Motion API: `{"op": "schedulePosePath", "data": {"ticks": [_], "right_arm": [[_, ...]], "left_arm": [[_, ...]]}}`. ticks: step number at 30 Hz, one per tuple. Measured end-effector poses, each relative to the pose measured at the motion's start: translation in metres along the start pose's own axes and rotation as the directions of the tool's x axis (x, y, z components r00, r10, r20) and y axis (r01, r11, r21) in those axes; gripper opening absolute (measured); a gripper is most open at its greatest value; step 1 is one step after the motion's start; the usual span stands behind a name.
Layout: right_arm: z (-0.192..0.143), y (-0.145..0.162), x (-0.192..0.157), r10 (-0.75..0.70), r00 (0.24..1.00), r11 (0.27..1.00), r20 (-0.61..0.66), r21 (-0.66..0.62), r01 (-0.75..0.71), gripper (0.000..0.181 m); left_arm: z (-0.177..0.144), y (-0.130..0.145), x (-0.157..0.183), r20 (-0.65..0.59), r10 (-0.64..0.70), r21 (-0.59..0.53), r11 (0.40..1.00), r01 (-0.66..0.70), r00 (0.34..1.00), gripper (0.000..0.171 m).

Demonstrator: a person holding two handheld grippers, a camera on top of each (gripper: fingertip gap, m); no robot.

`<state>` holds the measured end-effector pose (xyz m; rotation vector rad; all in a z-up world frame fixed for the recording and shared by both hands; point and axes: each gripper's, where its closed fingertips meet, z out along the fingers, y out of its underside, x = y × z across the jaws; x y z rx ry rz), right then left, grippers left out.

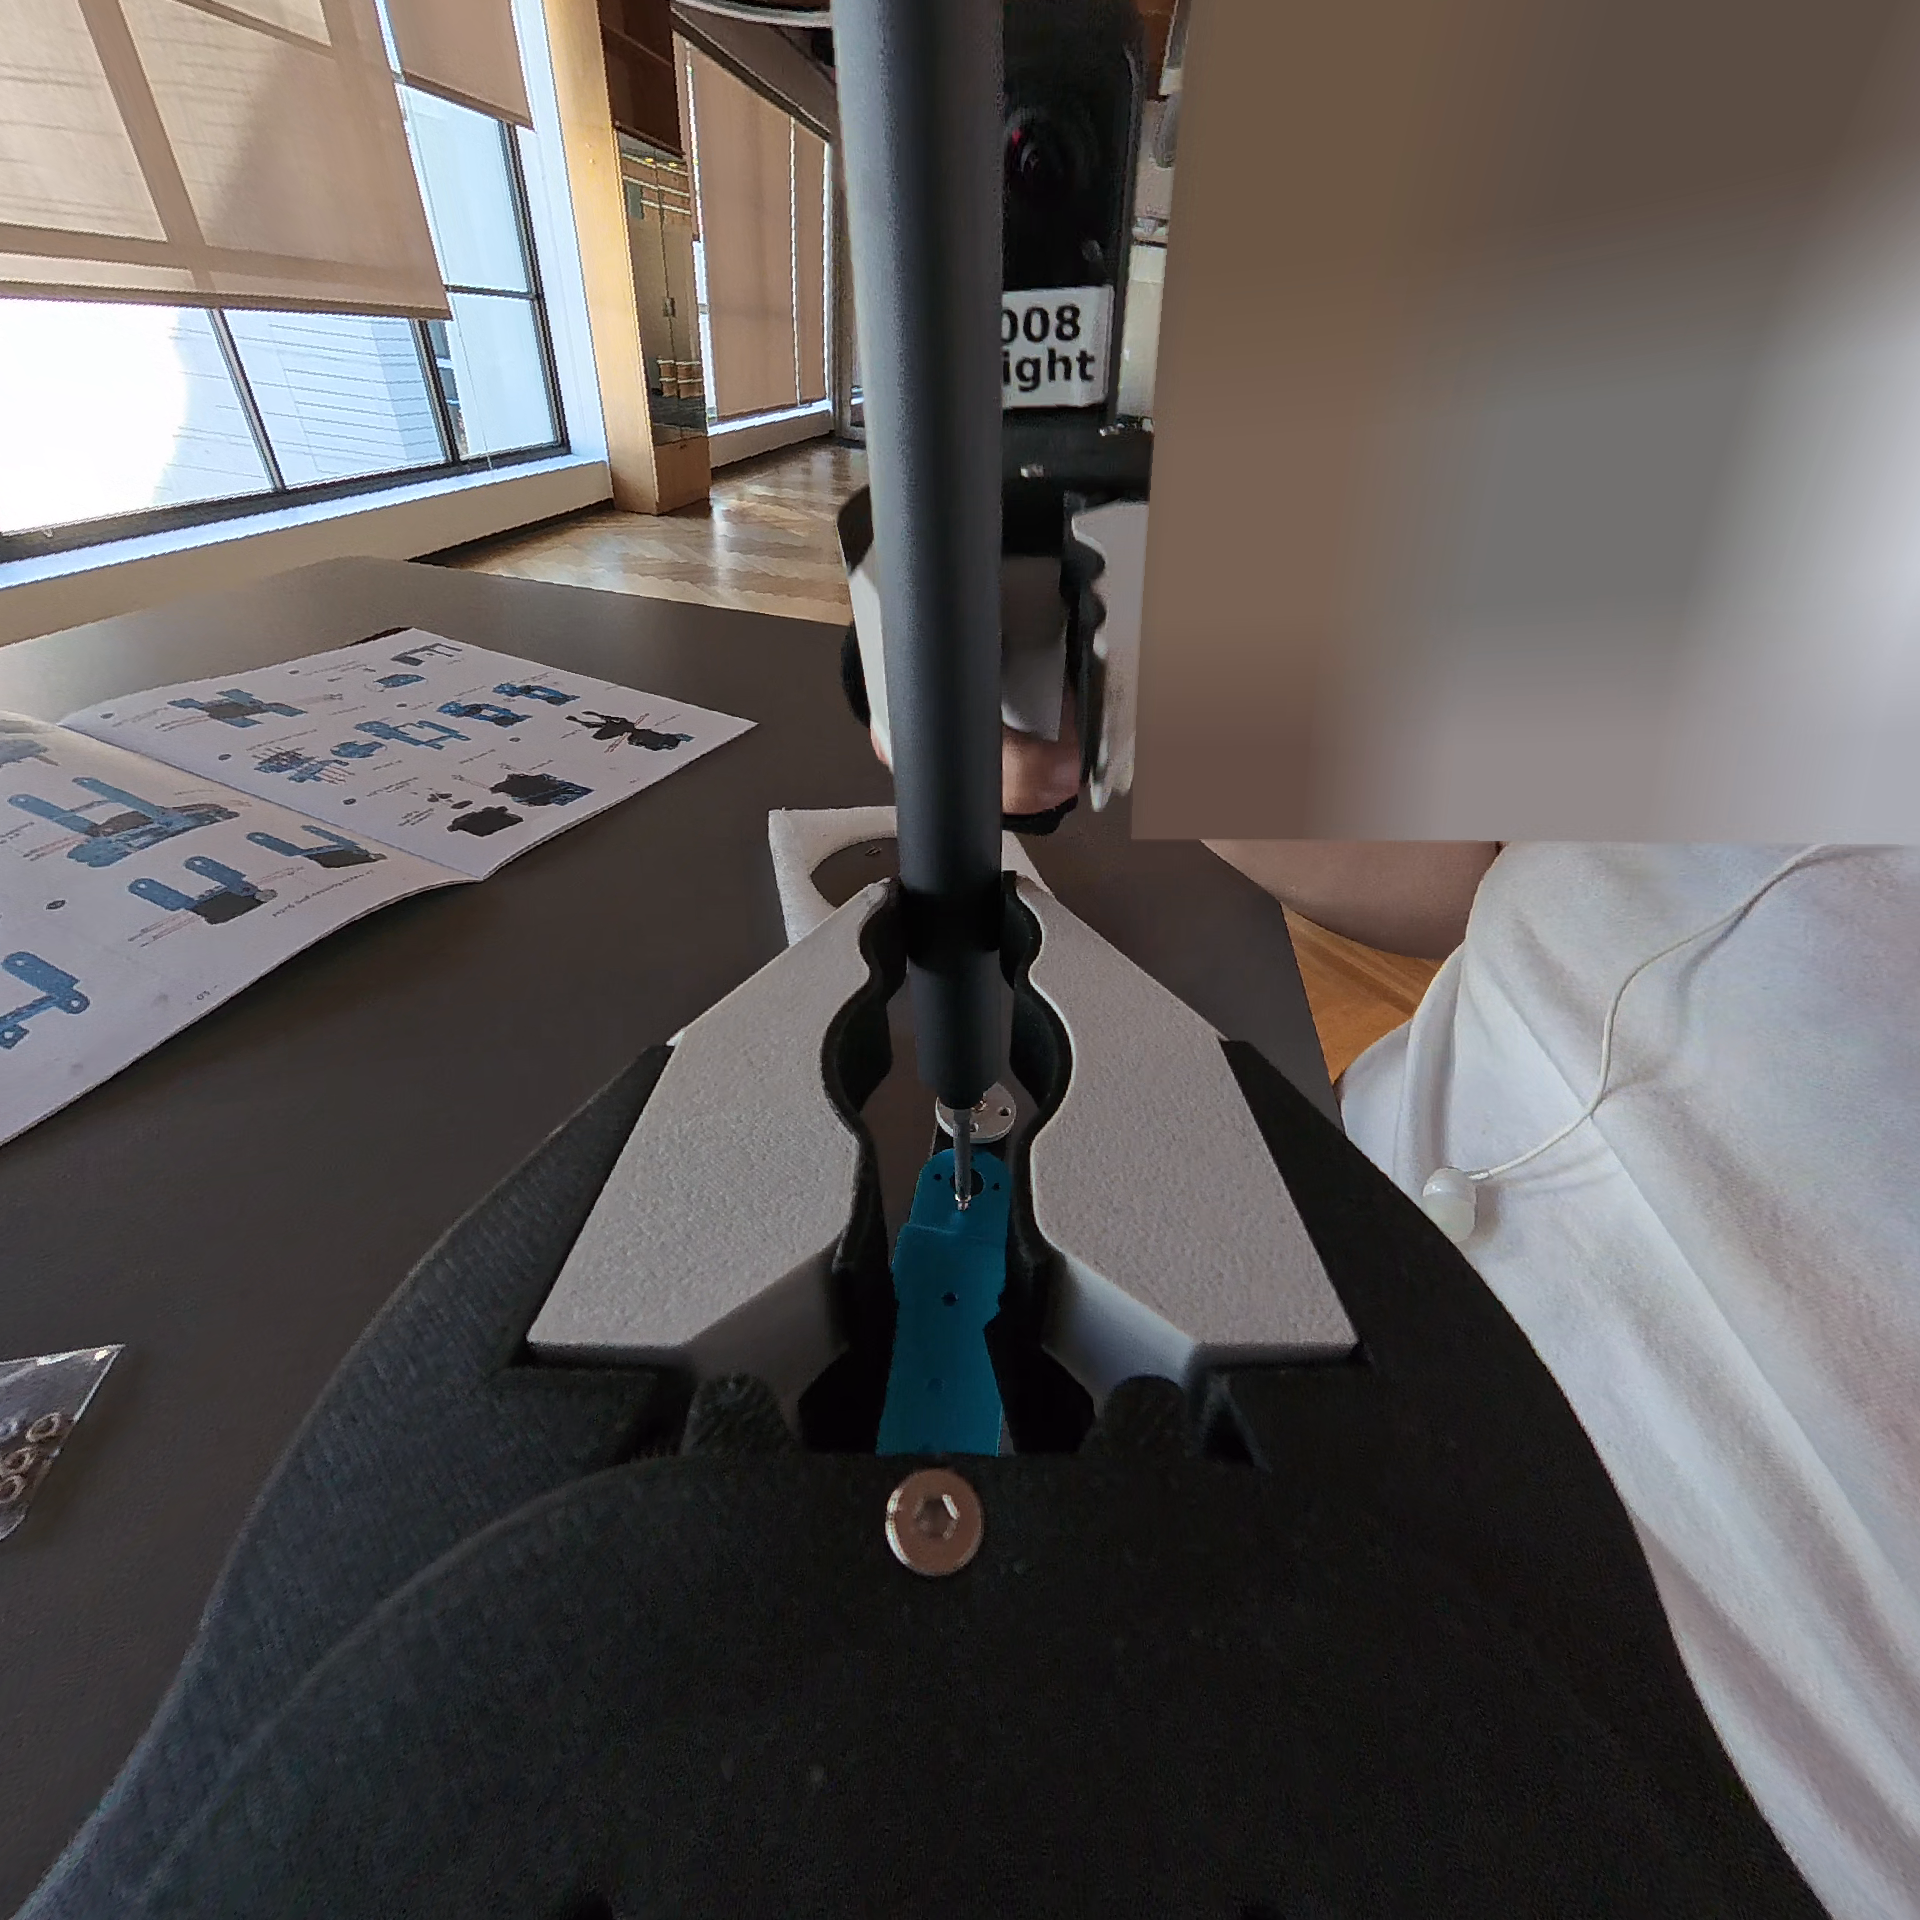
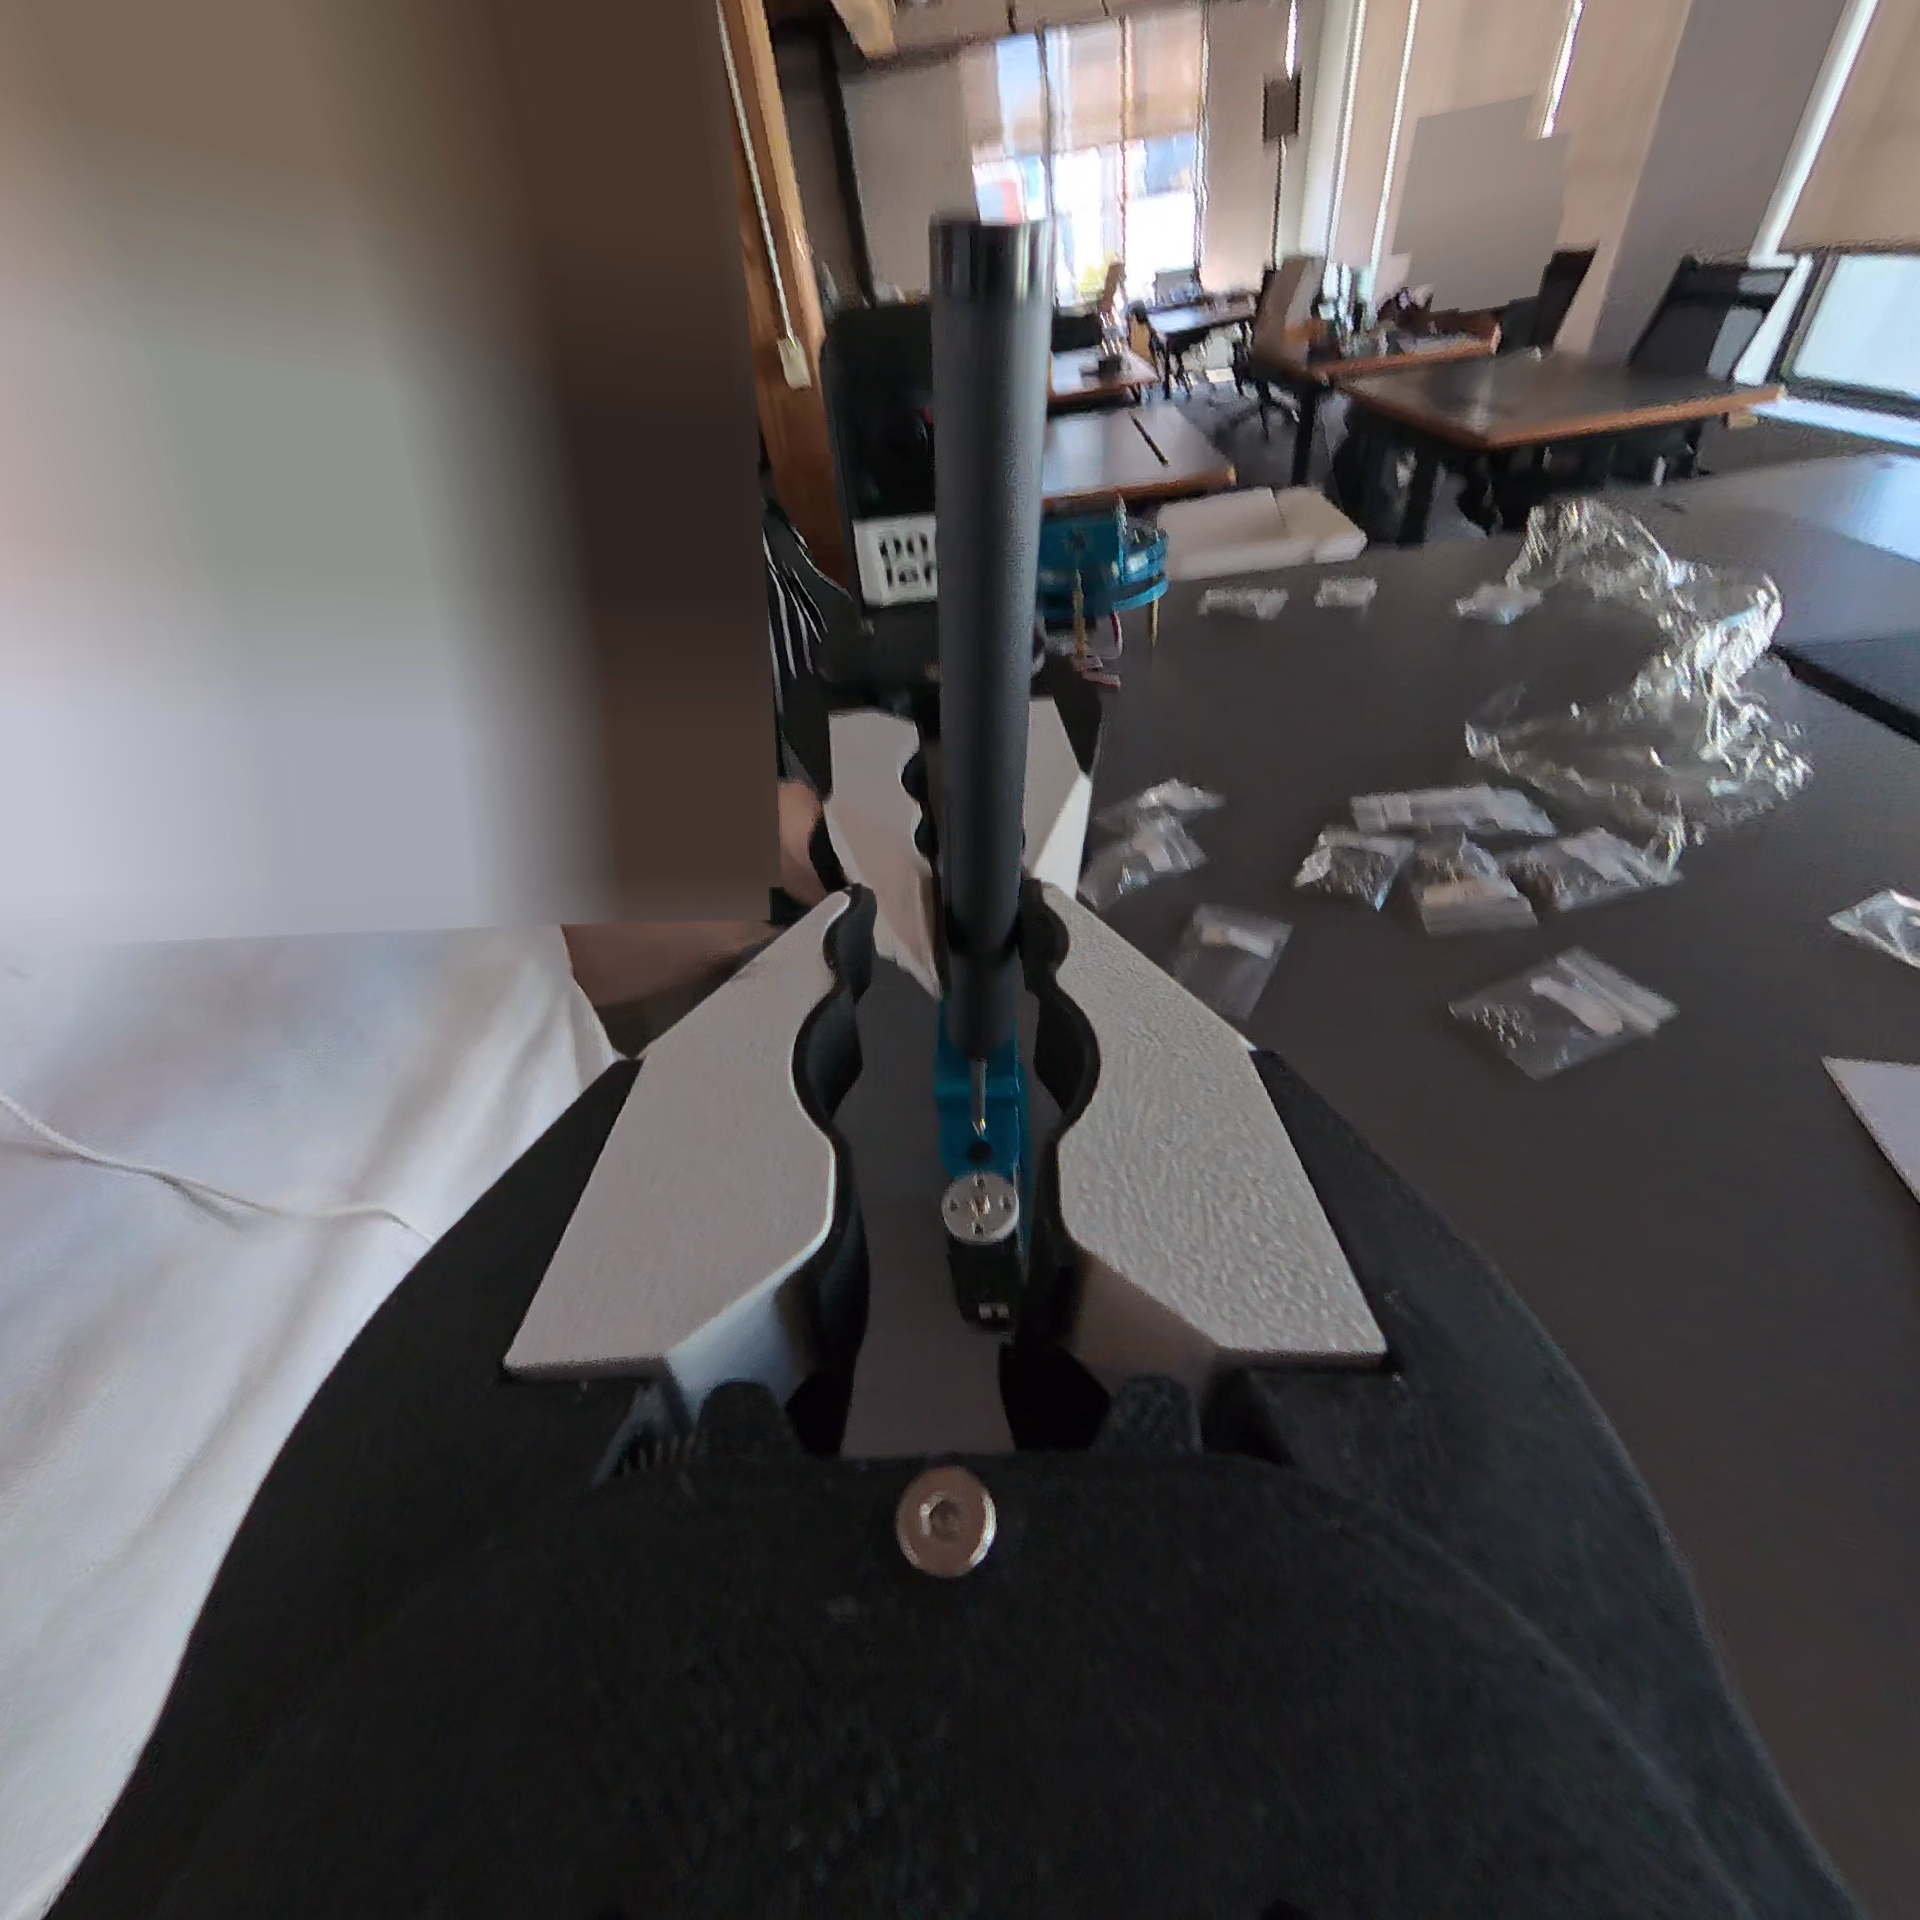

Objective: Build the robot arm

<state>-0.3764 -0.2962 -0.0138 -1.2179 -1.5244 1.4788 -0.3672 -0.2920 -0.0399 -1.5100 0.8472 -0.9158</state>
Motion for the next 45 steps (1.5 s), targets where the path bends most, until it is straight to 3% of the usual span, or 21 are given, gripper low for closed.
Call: {"op": "schedulePosePath", "data": {"ticks": [11, 14, 21, 34, 40, 45], "right_arm": [[0.022, -0.028, 0.002, 0.010, 0.998, 0.998, 0.069, 0.065, -0.014, 0.032], [0.024, -0.031, 0.000, -0.040, 0.998, 0.998, 0.058, 0.052, 0.037, 0.016], [0.027, -0.031, 0.000, -0.056, 0.998, 0.997, 0.041, 0.054, 0.054, 0.016], [0.025, -0.030, 0.002, -0.189, 0.972, 0.981, -0.140, 0.003, 0.191, 0.018], [0.027, -0.039, -0.005, -0.204, 0.978, 0.979, -0.043, -0.021, 0.204, 0.028], [0.025, -0.048, -0.002, -0.234, 0.972, 0.970, -0.018, -0.067, 0.233, 0.018]], "left_arm": [[0.001, 0.001, 0.003, -0.009, 0.028, -0.010, 1.000, -0.028, 1.000, 0.016], [0.001, 0.001, 0.004, -0.012, 0.040, -0.010, 0.999, -0.040, 0.999, 0.016], [-0.001, 0.001, 0.005, -0.023, 0.035, -0.003, 0.999, -0.035, 0.999, 0.016], [-0.002, 0.000, 0.005, -0.015, 0.062, -0.033, 0.997, -0.063, 0.998, 0.016], [-0.004, 0.001, 0.005, -0.041, 0.064, -0.057, 0.996, -0.067, 0.997, 0.016], [-0.005, 0.002, 0.005, -0.054, 0.070, -0.073, 0.995, -0.074, 0.996, 0.016]]}}
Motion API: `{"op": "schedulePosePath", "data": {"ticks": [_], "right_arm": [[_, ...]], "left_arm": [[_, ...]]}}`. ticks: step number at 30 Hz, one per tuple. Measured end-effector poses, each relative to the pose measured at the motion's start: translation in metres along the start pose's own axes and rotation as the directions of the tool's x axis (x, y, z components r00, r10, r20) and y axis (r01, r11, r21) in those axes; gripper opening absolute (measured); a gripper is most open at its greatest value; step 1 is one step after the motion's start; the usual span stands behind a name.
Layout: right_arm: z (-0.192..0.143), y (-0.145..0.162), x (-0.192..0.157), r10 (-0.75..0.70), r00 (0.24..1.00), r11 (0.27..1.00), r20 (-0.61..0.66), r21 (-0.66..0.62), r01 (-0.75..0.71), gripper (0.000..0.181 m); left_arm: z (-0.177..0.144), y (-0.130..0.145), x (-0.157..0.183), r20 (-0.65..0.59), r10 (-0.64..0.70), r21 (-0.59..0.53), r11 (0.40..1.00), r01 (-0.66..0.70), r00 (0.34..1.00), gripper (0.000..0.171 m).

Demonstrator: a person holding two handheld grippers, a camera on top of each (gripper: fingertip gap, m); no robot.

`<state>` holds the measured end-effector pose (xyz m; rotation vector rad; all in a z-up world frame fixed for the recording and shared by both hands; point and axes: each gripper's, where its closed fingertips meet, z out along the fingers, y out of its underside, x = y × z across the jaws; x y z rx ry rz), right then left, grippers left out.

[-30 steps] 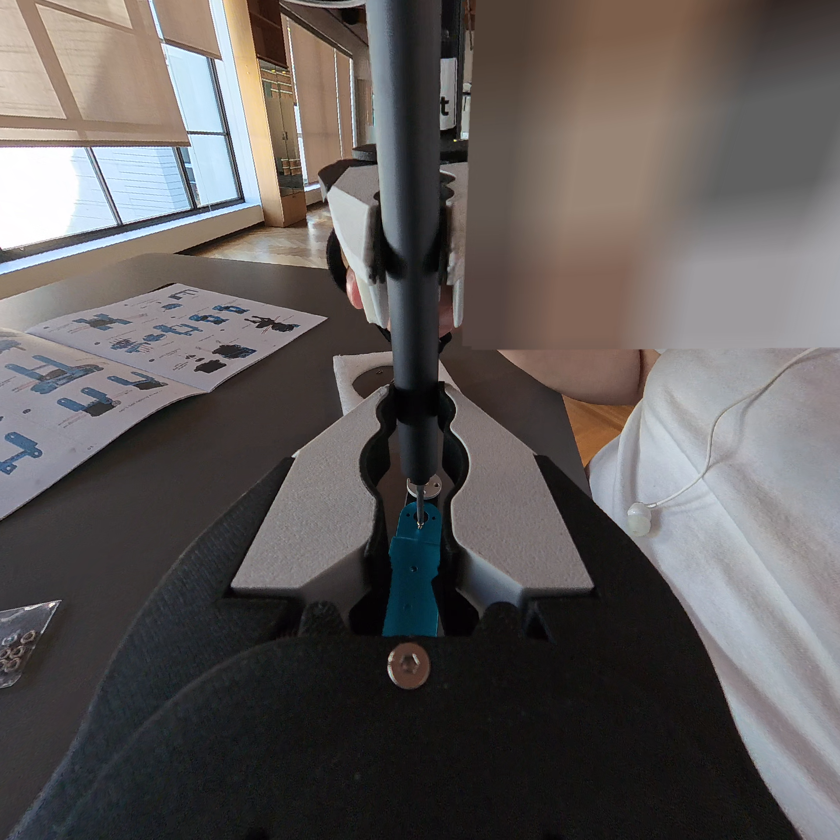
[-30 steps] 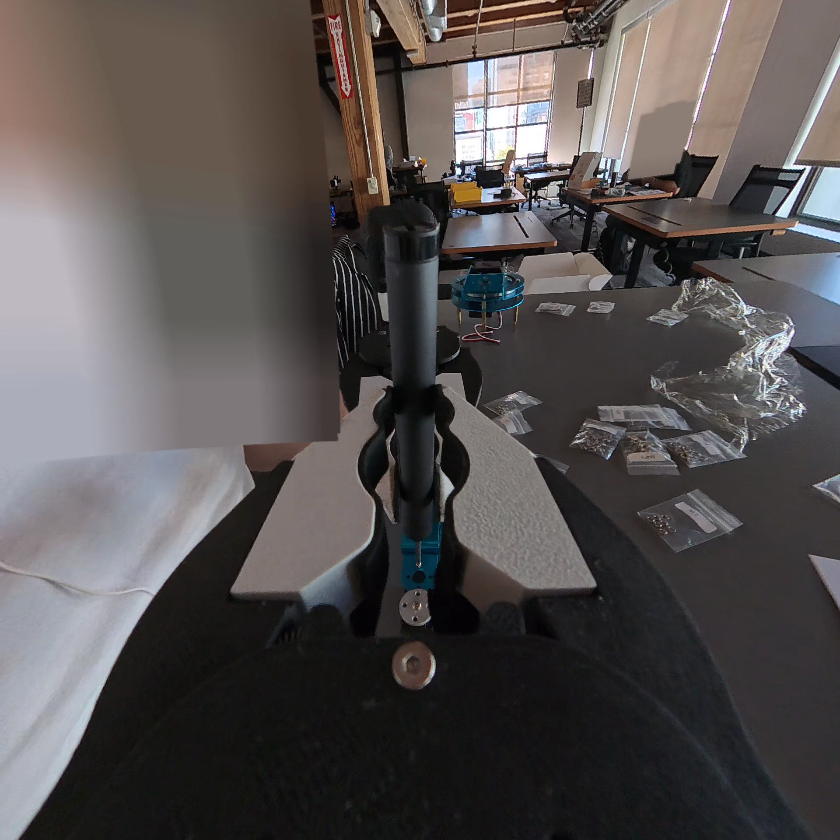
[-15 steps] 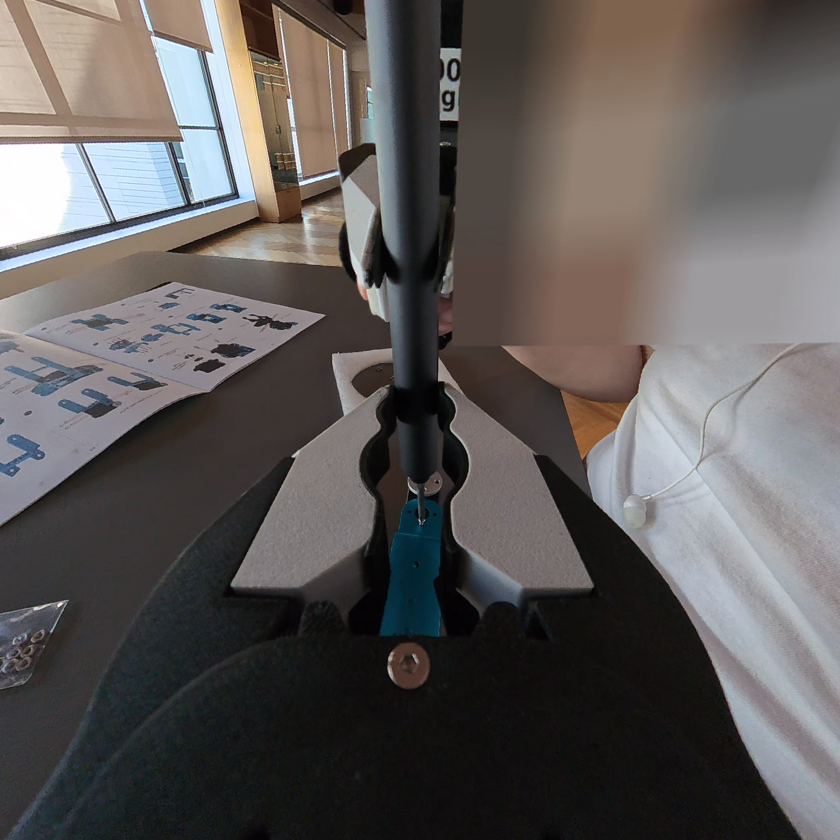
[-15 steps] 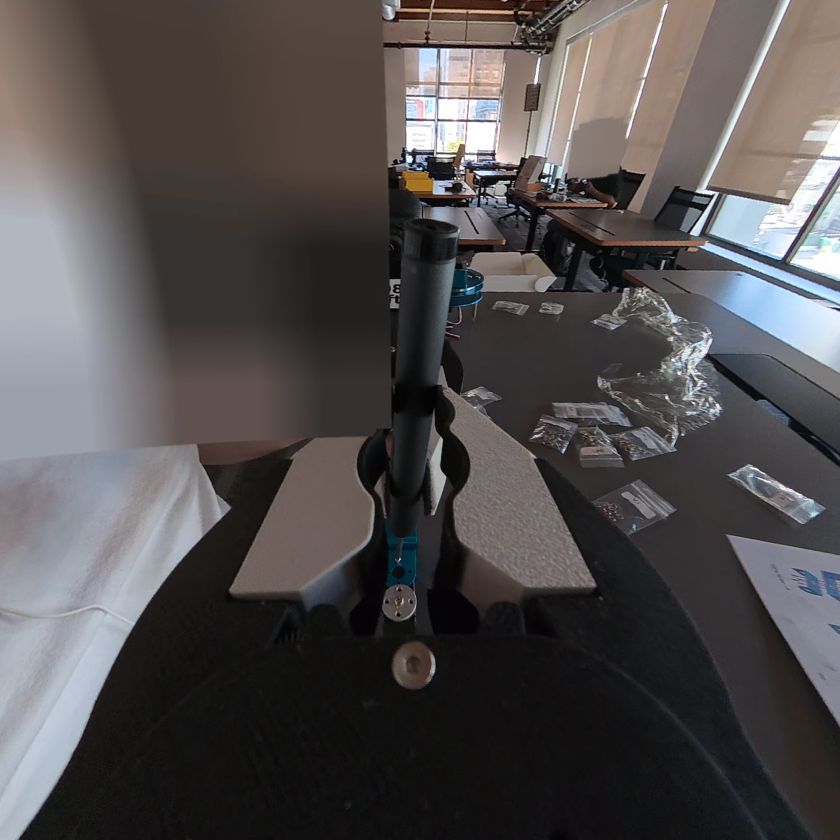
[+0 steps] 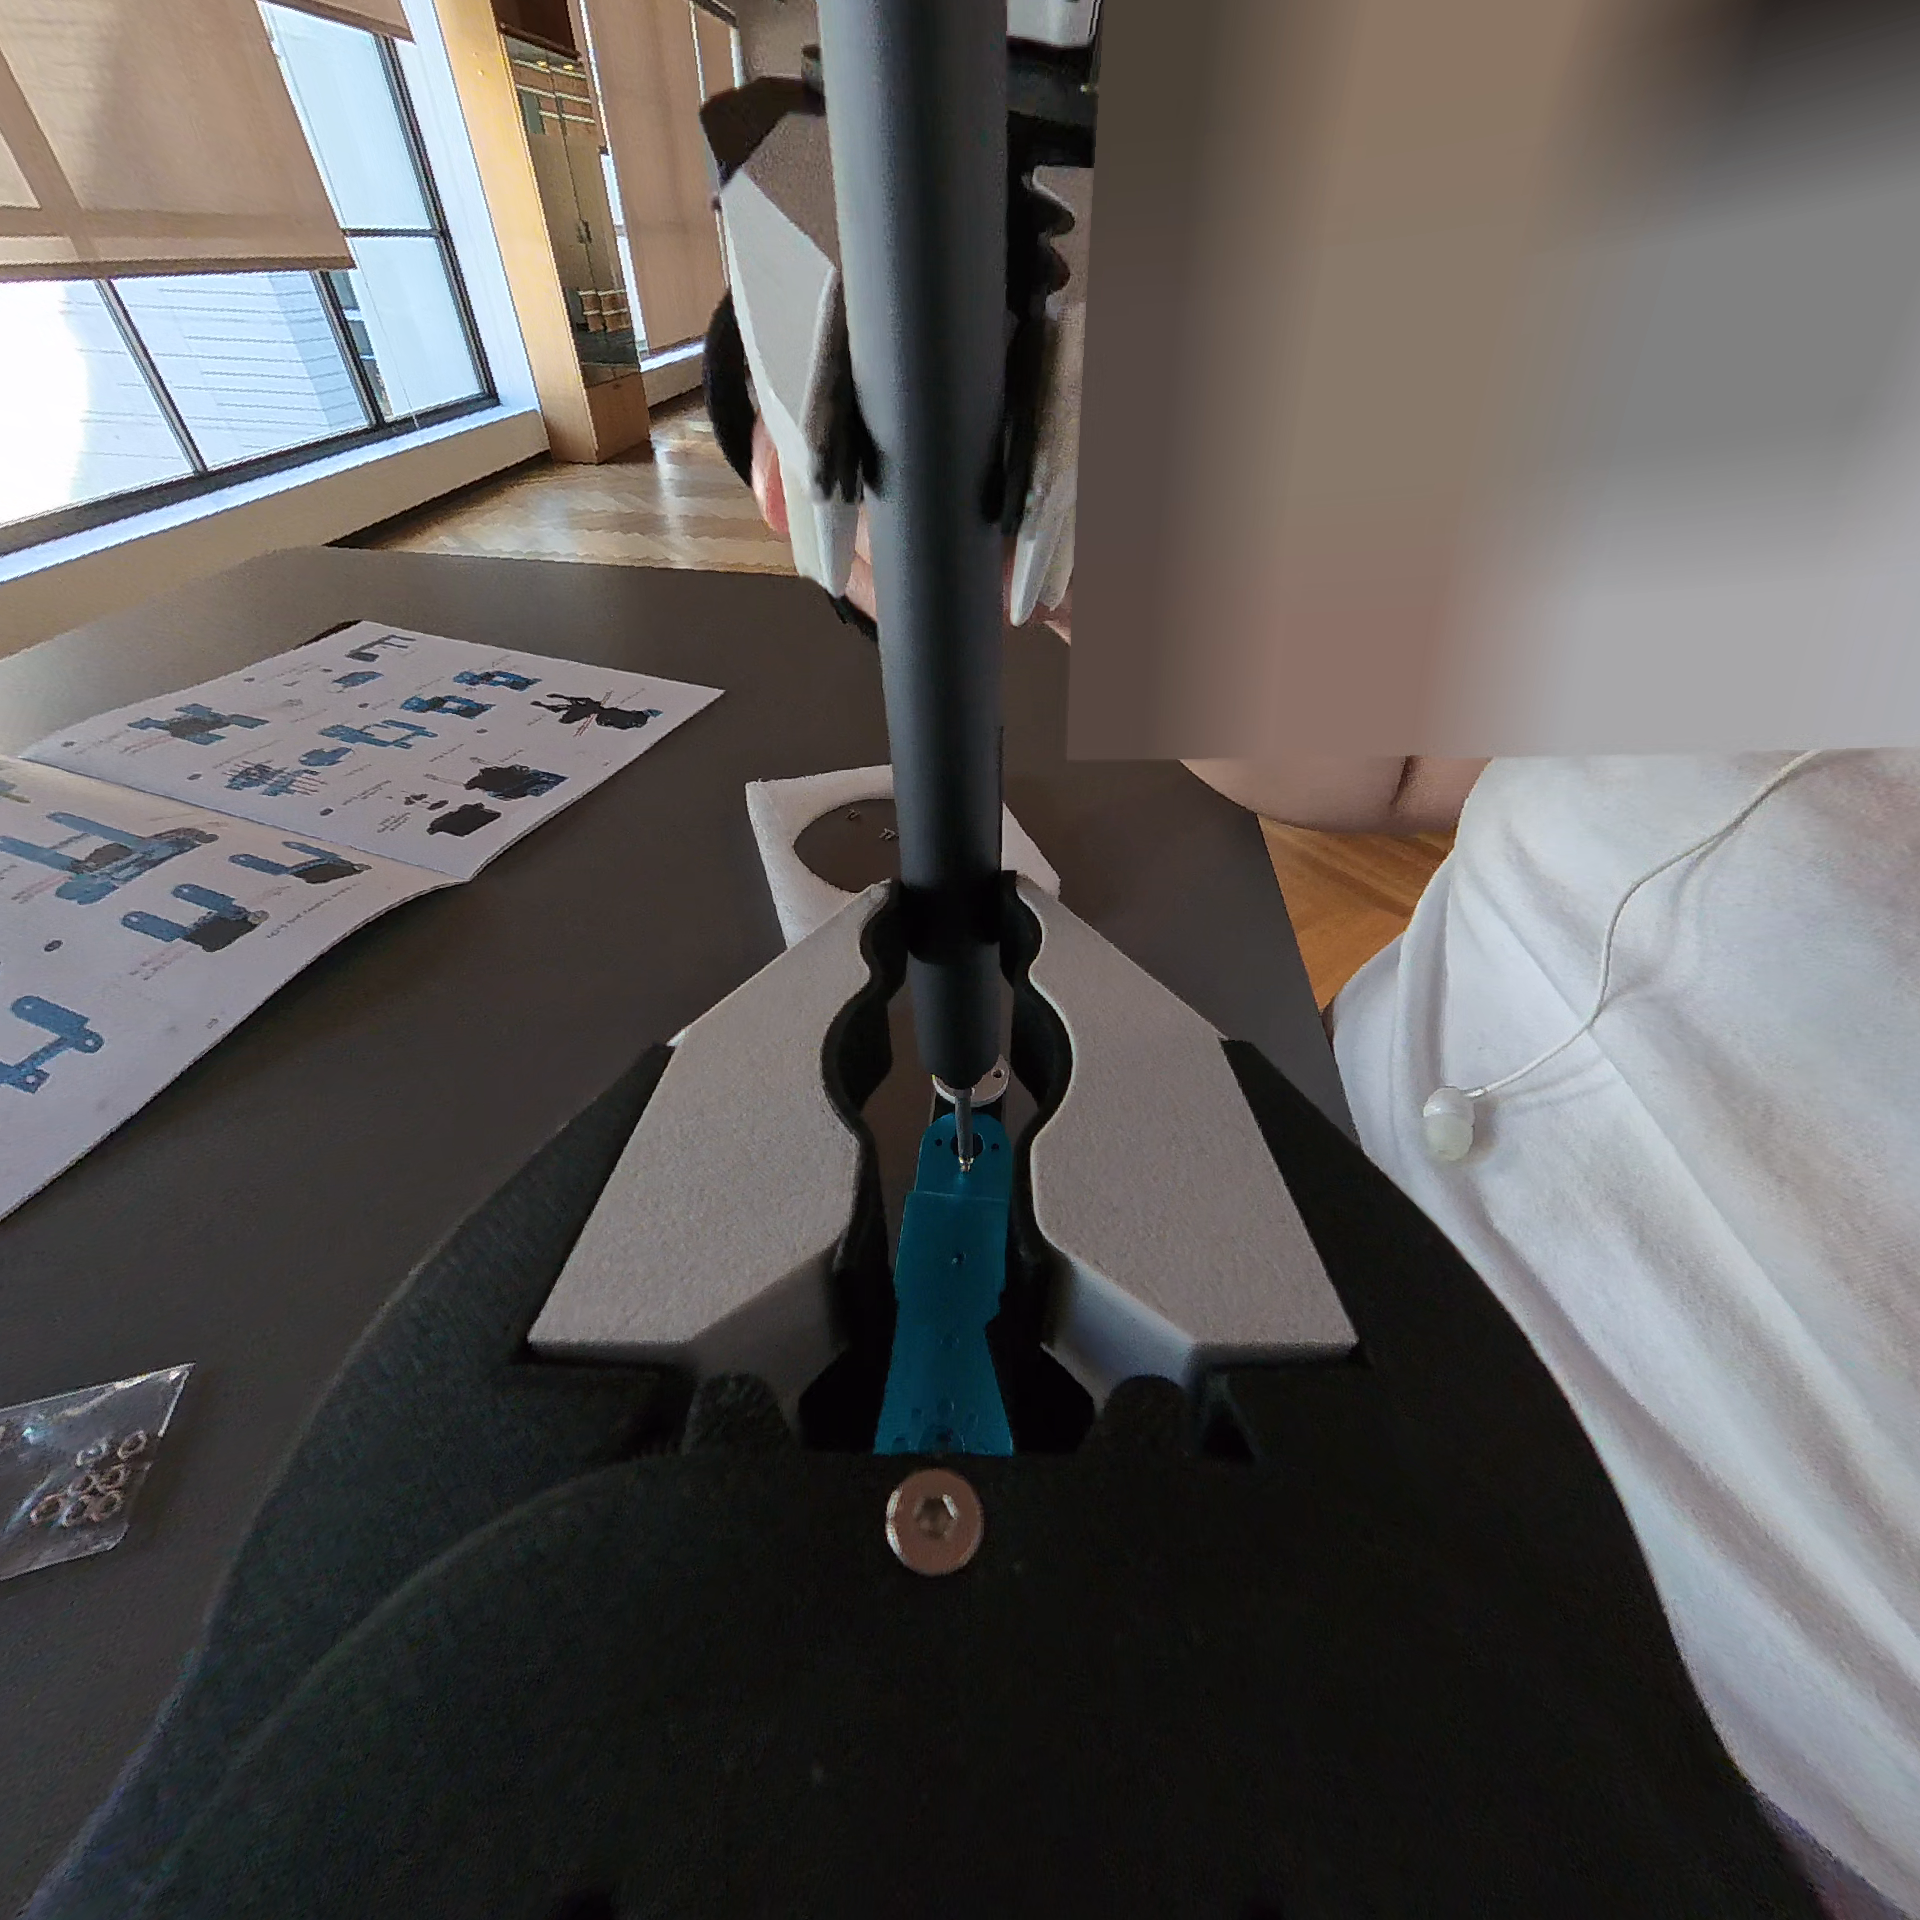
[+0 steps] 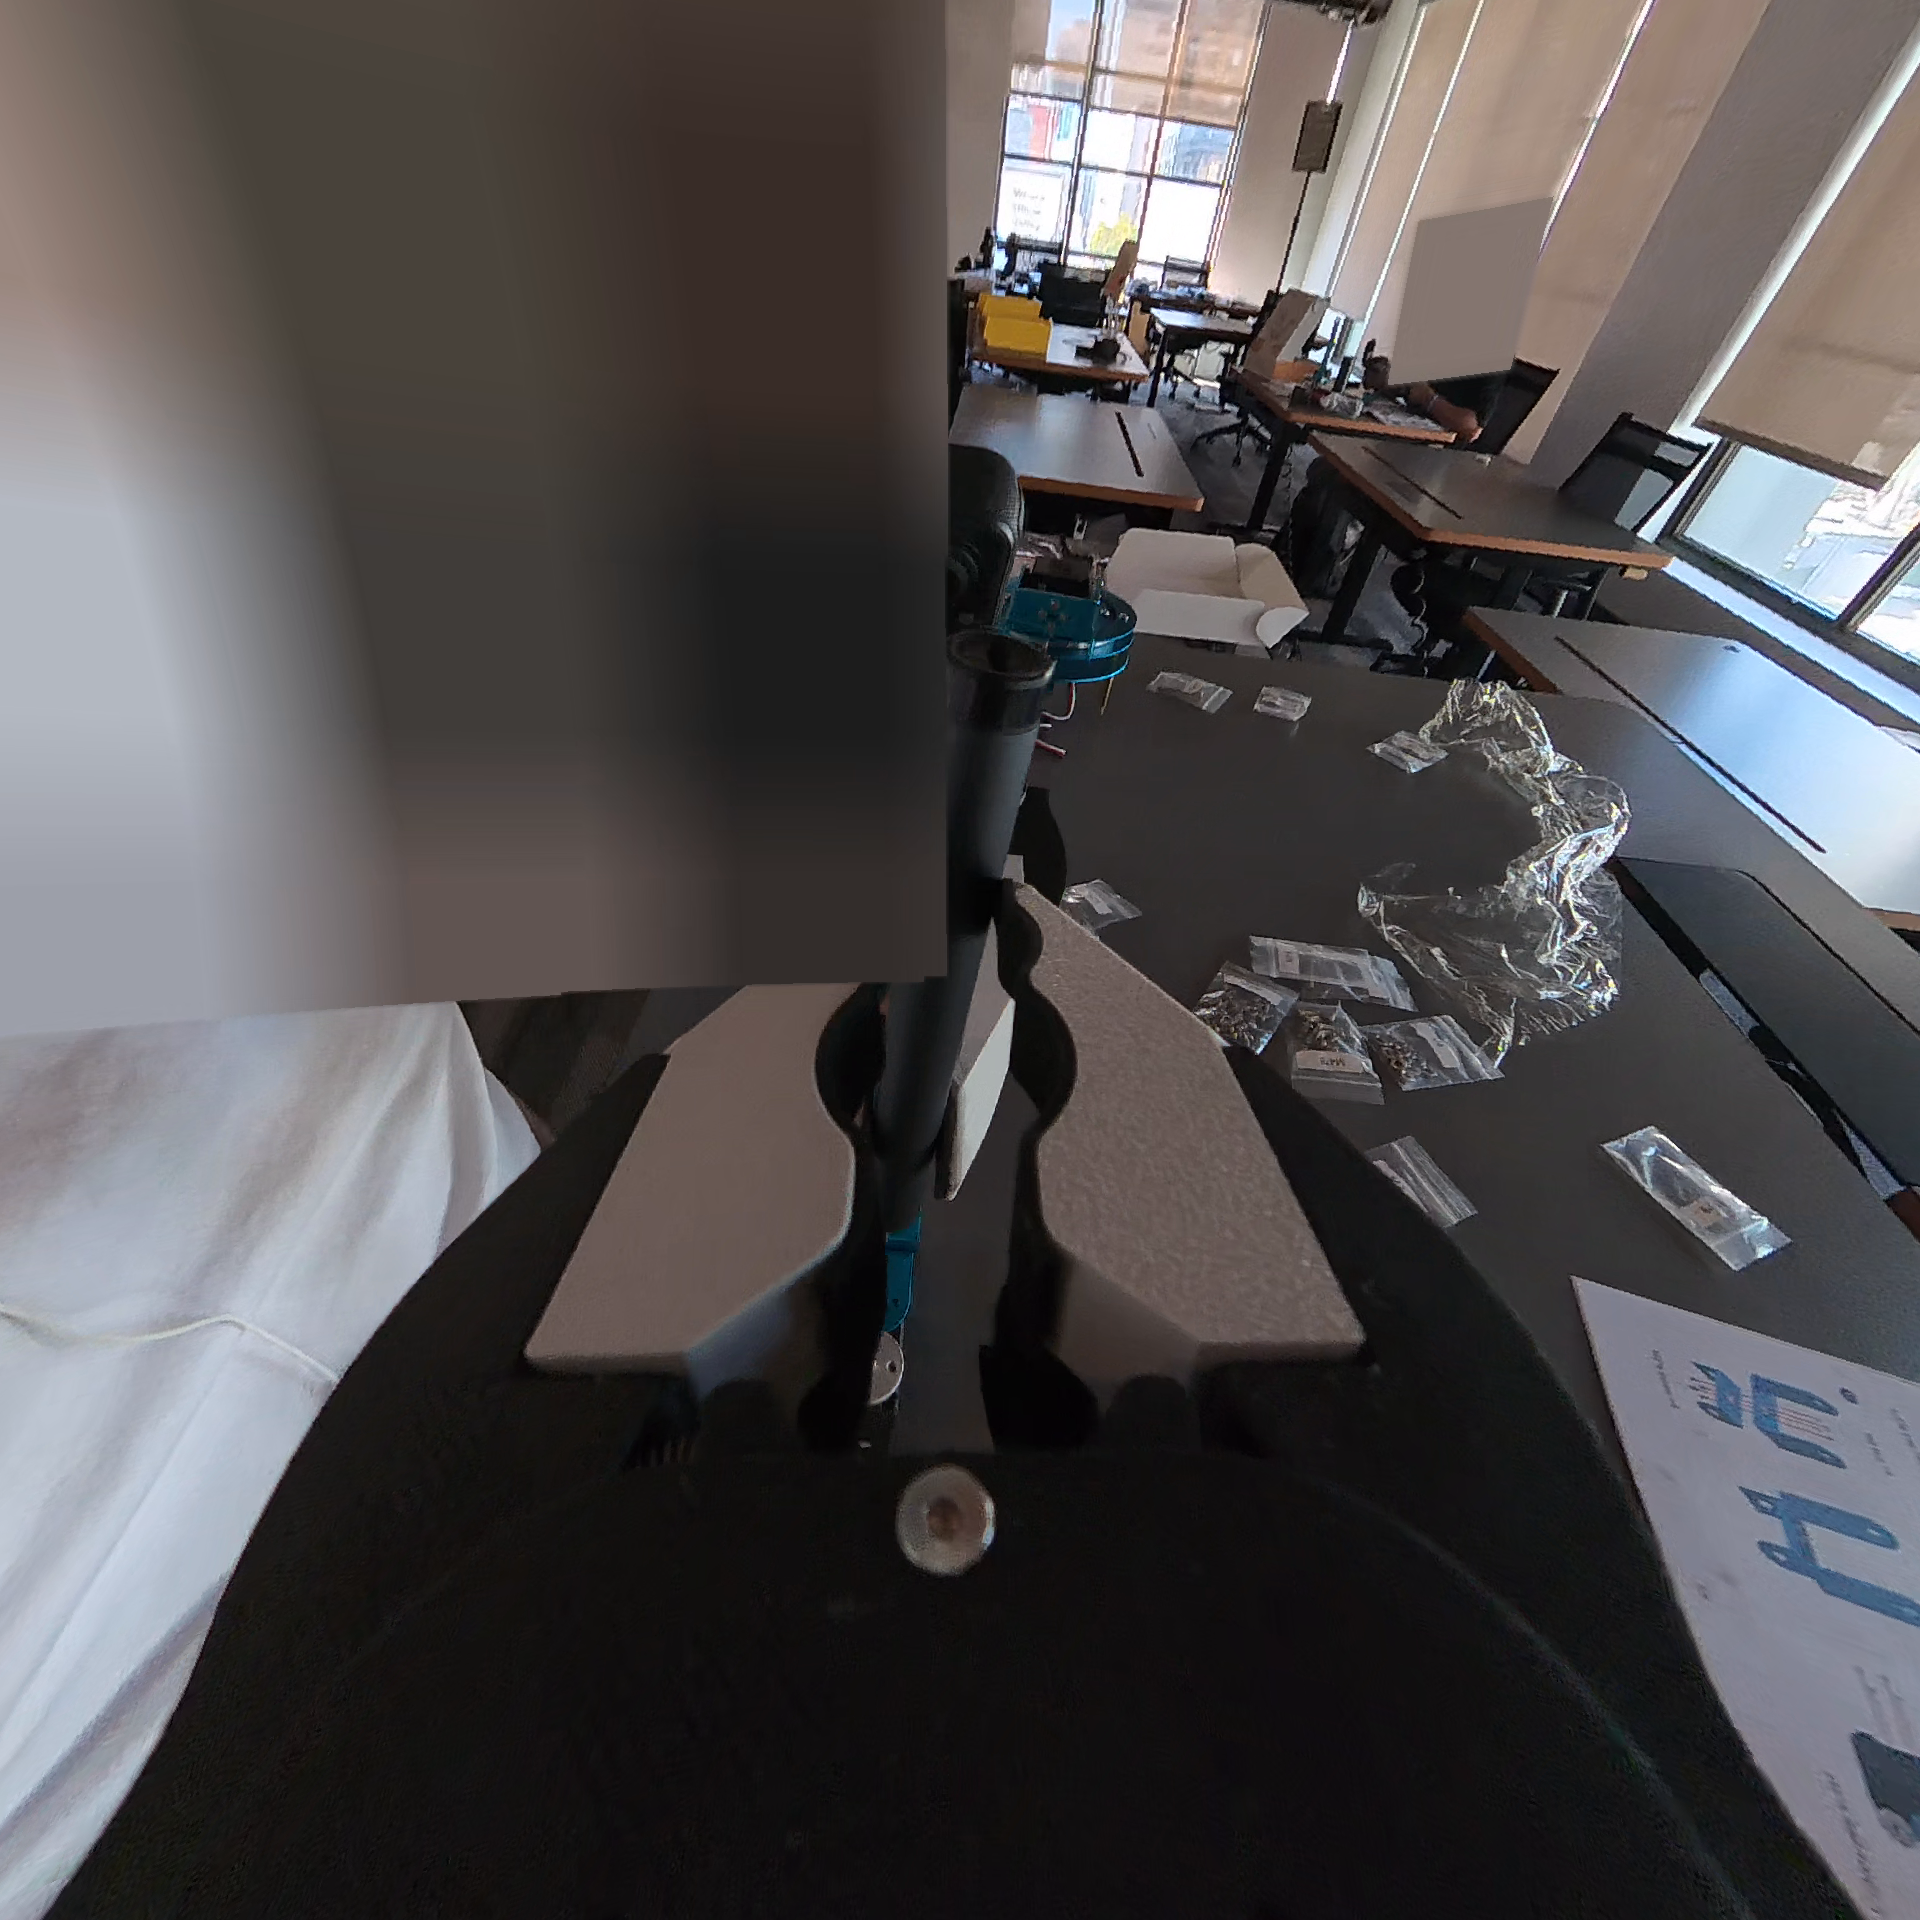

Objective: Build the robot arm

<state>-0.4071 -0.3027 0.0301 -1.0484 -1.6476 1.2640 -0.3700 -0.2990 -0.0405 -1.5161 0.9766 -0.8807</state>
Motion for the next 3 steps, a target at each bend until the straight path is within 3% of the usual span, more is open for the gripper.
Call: {"op": "schedulePosePath", "data": {"ticks": [3], "right_arm": [[0.0000, 0.0000, 0.0003, -0.017, 0.999, 1.000, -0.041, -0.014, 0.016, 0.018]], "left_arm": [[0.0003, 0.0000, -0.0015, 0.007, 0.016, -0.023, 1.000, -0.016, 1.000, 0.016]]}}
